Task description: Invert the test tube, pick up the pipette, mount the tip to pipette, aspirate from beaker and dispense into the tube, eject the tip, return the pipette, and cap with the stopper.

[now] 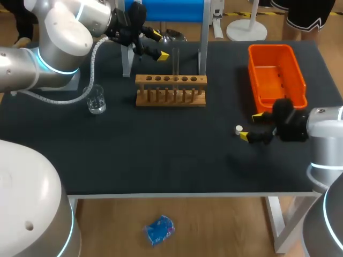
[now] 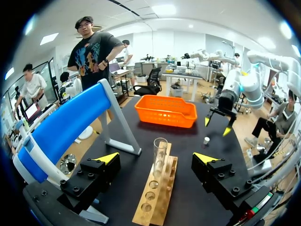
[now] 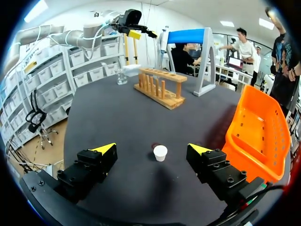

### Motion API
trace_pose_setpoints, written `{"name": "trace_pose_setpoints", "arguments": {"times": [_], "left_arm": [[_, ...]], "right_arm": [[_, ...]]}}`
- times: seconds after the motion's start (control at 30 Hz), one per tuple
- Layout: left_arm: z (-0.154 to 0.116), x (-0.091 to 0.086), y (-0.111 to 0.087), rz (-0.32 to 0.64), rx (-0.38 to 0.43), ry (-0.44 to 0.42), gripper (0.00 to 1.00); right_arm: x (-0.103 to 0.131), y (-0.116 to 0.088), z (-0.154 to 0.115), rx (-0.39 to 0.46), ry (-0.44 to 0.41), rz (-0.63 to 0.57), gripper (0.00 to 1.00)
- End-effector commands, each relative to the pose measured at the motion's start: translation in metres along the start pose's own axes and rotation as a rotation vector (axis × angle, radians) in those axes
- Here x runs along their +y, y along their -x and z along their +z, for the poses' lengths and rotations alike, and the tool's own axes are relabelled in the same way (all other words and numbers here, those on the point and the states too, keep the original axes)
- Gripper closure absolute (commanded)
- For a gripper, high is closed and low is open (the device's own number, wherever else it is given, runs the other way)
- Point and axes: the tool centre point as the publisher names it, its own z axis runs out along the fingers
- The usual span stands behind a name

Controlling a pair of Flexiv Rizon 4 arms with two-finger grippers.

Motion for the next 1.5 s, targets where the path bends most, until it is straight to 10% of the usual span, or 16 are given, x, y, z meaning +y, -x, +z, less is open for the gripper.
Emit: {"name": "trace_pose_setpoints", "arguments": {"times": [0.03, 0.23, 0.47, 1.5], "left_arm": [[-0.001, 0.0, 0.001, -0.001, 0.003, 0.003, 0.0], [-0.001, 0.0, 0.001, -0.001, 0.003, 0.003, 0.0], [-0.001, 0.0, 0.001, -0.001, 0.003, 0.003, 0.0], [-0.001, 0.0, 0.001, -0.001, 0.003, 0.003, 0.0]], "right_arm": [[-0.002, 0.002, 0.01, -0.013, -0.009, -0.002, 0.22], [-0.006, 0.006, 0.017, -0.022, -0.029, -0.002, 0.41], [-0.009, 0.007, 0.026, -0.019, -0.05, -0.003, 0.29], [-0.012, 0.015, 0.05, -0.021, -0.092, -0.008, 0.51]]}}
